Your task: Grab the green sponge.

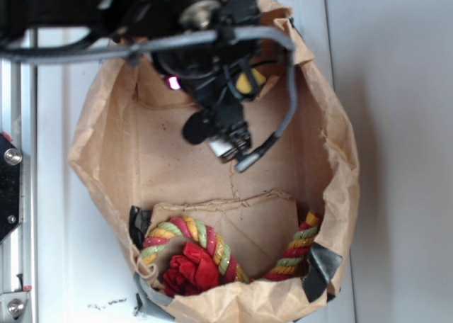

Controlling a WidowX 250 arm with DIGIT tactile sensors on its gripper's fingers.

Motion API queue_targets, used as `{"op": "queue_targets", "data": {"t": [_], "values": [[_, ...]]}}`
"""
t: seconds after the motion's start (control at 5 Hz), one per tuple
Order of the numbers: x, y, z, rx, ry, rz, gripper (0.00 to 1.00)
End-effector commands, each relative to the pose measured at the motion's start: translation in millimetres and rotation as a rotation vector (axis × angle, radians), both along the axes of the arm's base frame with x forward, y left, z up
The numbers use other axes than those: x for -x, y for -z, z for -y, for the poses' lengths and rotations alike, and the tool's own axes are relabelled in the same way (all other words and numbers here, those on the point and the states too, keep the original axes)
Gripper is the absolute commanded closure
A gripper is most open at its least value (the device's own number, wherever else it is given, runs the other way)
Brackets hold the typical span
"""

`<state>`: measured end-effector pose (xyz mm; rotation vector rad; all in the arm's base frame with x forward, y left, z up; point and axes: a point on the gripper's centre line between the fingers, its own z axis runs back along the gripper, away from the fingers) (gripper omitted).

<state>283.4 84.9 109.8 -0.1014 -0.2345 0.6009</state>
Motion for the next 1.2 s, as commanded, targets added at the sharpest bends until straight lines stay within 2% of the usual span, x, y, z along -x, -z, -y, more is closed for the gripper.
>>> {"op": "queue_targets", "data": {"t": [0.0, 0.2, 0.4, 0.6, 0.8, 1.0], "values": [[-38.2, -10.8, -57.5, -0.033, -0.069, 0.019, 0.0], [-53.1, -7.0, -73.3, -0.072, -0.066, -0.003, 0.0], [-50.9, 0.0, -84.1, -0.076, -0.084, -0.024, 0.0], [-43.2, 3.3, -67.1, -0.086, -0.039, -0.025, 0.0], [-17.1, 11.1, -41.1, -0.092, 0.002, -0.023, 0.0], [-2.3, 11.9, -30.8, -0.089, 0.02, -0.02, 0.0]]}}
